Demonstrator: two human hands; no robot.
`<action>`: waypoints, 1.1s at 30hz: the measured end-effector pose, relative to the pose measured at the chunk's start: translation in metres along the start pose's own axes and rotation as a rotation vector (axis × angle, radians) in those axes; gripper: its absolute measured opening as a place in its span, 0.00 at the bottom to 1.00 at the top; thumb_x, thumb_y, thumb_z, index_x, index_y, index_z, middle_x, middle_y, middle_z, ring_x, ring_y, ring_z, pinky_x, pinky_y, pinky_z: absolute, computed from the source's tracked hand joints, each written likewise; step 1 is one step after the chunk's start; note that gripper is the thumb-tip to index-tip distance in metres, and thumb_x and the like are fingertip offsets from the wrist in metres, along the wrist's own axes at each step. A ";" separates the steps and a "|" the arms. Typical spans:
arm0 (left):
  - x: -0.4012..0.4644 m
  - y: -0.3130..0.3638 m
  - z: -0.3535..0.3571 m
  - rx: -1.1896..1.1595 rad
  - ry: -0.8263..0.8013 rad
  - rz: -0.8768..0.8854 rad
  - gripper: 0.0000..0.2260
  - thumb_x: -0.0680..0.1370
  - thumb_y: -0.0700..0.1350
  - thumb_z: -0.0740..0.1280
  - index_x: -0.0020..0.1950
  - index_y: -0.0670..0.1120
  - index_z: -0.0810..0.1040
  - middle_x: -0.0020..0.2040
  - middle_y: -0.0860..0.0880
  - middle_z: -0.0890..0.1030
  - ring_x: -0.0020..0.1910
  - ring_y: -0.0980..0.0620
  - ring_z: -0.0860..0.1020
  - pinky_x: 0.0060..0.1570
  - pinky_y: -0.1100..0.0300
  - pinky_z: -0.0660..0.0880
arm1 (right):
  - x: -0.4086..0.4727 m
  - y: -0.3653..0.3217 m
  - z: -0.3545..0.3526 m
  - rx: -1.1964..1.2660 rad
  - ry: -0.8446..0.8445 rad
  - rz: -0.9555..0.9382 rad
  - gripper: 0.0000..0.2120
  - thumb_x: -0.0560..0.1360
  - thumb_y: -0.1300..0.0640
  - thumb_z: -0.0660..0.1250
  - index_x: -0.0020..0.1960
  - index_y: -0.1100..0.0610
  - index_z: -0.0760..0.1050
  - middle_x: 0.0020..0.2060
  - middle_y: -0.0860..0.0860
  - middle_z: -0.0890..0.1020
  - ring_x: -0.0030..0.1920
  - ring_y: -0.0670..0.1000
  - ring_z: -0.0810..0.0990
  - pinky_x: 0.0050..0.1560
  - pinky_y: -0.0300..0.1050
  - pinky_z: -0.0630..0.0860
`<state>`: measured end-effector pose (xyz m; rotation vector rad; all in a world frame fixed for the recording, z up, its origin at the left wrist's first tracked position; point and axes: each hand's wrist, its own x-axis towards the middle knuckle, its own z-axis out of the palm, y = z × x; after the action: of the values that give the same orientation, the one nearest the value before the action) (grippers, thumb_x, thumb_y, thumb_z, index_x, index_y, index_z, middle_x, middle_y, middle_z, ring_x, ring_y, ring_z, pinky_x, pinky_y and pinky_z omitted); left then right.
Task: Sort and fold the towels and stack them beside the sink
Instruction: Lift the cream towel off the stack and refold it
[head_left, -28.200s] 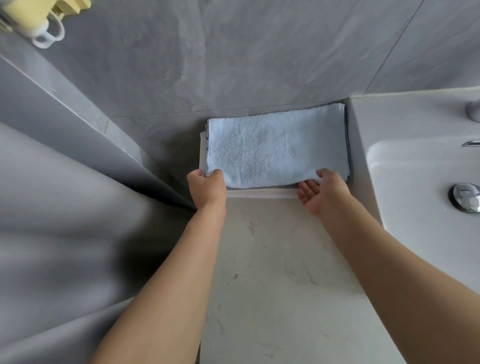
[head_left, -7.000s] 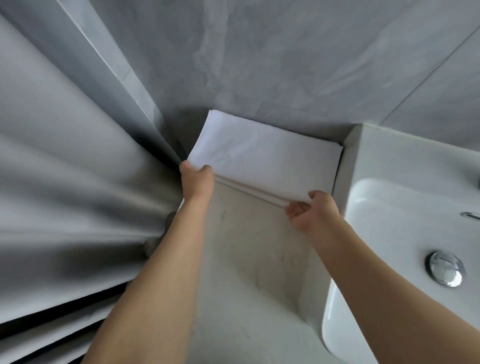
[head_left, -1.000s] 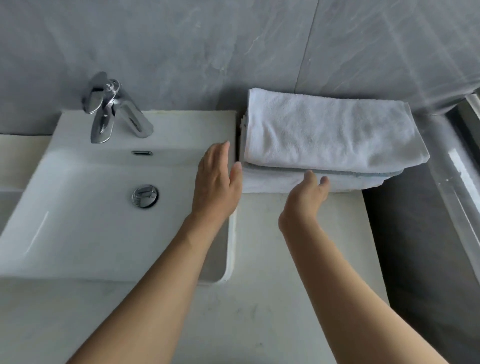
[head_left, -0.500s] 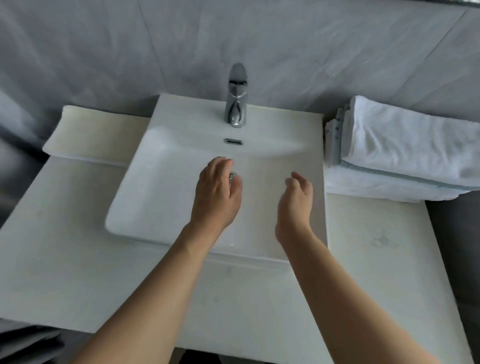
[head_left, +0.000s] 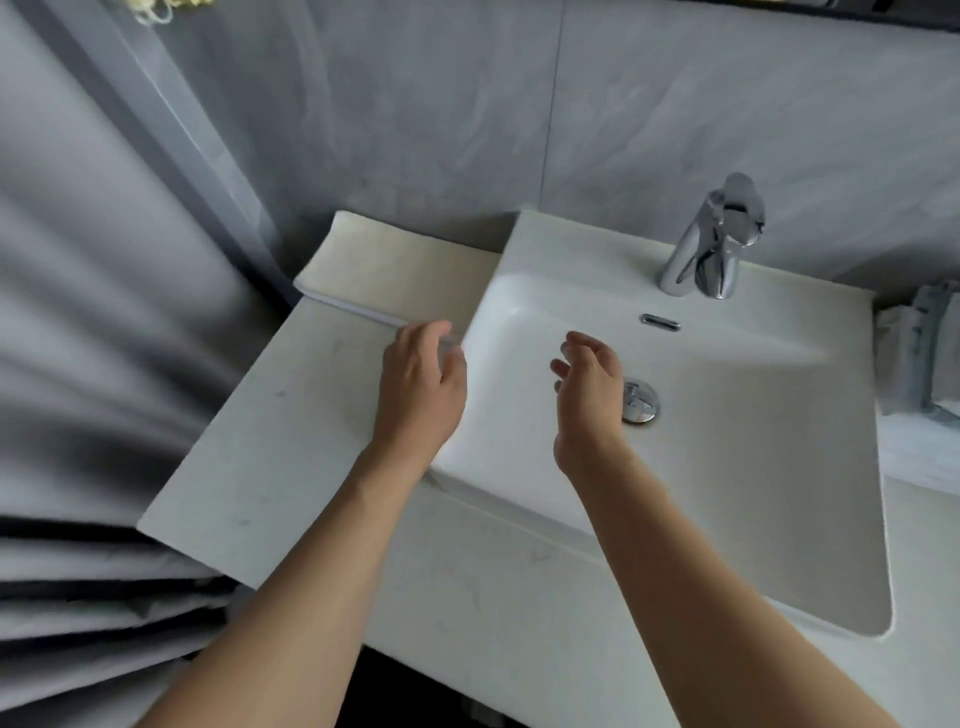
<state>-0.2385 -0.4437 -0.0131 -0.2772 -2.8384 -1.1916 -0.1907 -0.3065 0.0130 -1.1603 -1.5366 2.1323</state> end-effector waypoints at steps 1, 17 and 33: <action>0.005 -0.013 -0.008 0.000 0.010 -0.044 0.15 0.82 0.42 0.61 0.68 0.42 0.74 0.66 0.44 0.73 0.66 0.45 0.69 0.62 0.62 0.61 | -0.001 0.003 0.014 0.005 -0.031 0.009 0.10 0.80 0.62 0.56 0.55 0.53 0.74 0.47 0.47 0.78 0.53 0.50 0.77 0.47 0.39 0.71; 0.174 -0.170 -0.077 -0.195 -0.110 -0.397 0.19 0.81 0.39 0.57 0.71 0.44 0.70 0.68 0.47 0.71 0.56 0.55 0.72 0.48 0.73 0.64 | 0.054 0.069 0.219 0.306 0.007 0.570 0.07 0.80 0.62 0.55 0.52 0.60 0.71 0.57 0.58 0.78 0.51 0.58 0.79 0.57 0.53 0.74; 0.302 -0.244 -0.037 -0.177 -0.100 -0.722 0.18 0.75 0.41 0.60 0.63 0.36 0.71 0.64 0.36 0.73 0.51 0.38 0.78 0.35 0.53 0.74 | 0.169 0.101 0.255 0.255 0.548 0.686 0.03 0.78 0.57 0.60 0.50 0.56 0.71 0.41 0.53 0.72 0.37 0.52 0.73 0.40 0.47 0.71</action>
<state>-0.5814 -0.5937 -0.1231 0.7717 -3.0066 -1.5580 -0.4624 -0.4134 -0.1219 -2.1494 -0.6553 2.0020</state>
